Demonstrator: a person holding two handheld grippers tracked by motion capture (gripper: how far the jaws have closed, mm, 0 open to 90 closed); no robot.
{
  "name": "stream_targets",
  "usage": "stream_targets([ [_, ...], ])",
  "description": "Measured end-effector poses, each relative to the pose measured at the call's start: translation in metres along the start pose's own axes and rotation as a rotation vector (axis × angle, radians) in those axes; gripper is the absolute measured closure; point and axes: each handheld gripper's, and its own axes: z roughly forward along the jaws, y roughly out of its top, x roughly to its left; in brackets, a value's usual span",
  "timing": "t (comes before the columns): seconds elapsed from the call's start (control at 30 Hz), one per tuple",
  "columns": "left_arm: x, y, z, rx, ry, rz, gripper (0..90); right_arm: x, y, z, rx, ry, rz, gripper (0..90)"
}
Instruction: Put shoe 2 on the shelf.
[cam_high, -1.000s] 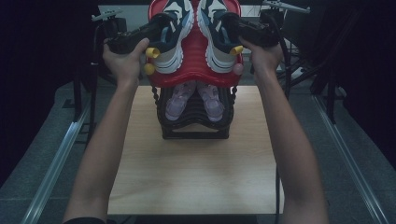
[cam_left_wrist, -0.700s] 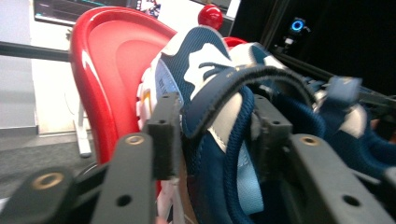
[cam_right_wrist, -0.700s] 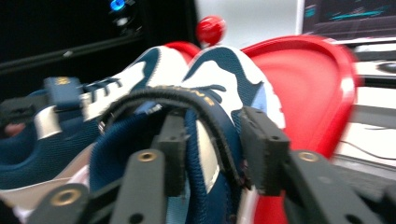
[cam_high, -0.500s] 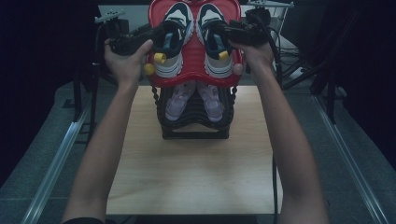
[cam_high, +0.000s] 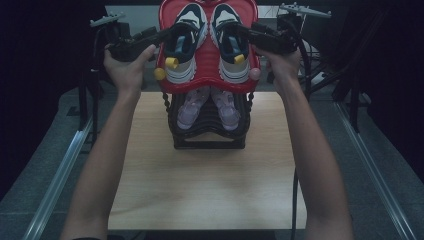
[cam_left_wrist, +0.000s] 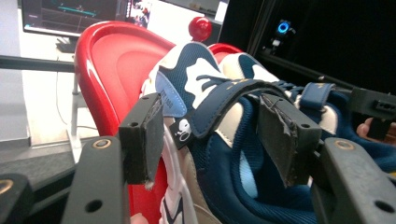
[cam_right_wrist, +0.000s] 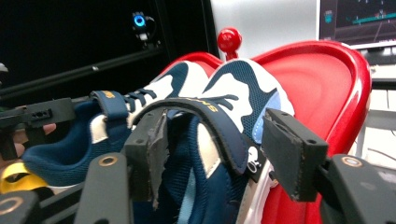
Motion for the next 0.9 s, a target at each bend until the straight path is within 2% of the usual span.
stream_targets([
  [0.1, 0.001, 0.0, -0.005, 0.0, 0.005, 0.02, 41.3, 0.0, -0.001, -0.005, -0.016, 0.009, 0.014, 42.9],
  [0.23, 0.004, -0.003, -0.012, -0.003, -0.001, 0.012, 41.8, 0.003, -0.002, -0.013, -0.027, 0.015, 0.005, 43.2],
  [0.47, 0.011, -0.009, -0.025, -0.005, 0.015, 0.003, 42.3, 0.0, -0.005, -0.027, -0.044, 0.021, 0.019, 43.7],
  [0.8, 0.02, -0.02, -0.045, -0.012, 0.021, -0.009, 42.6, -0.012, -0.02, -0.05, -0.053, -0.01, 0.03, 44.4],
  [0.9, 0.02, -0.025, -0.055, -0.015, 0.029, 0.004, 42.9, -0.016, -0.024, -0.06, -0.054, -0.021, 0.04, 44.5],
])
